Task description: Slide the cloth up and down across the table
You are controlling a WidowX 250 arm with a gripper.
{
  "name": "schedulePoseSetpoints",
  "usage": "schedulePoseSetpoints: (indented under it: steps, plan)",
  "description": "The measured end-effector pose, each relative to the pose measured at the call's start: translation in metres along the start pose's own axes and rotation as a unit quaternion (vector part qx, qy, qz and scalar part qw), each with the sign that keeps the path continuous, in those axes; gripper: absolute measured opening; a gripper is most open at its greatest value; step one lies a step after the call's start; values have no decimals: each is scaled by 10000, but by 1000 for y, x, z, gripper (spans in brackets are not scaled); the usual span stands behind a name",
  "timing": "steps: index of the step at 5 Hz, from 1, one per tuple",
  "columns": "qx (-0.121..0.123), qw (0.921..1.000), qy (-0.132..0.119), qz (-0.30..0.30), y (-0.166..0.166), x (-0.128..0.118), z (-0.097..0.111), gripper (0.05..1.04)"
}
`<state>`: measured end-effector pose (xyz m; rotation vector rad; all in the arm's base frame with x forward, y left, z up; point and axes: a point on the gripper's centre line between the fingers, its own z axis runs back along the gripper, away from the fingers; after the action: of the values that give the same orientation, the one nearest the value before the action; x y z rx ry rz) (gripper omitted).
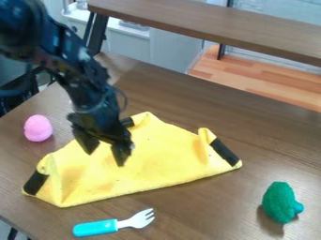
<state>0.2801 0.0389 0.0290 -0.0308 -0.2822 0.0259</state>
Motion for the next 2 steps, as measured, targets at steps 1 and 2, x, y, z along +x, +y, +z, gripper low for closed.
schedulePoseSetpoints:
  steps: [1, 2]
  plan:
    - [215, 9994, 185, -181, -11, 2, -21, 999]
    - [294, 9985, 277, -363, -19, 5, -38, 1001]
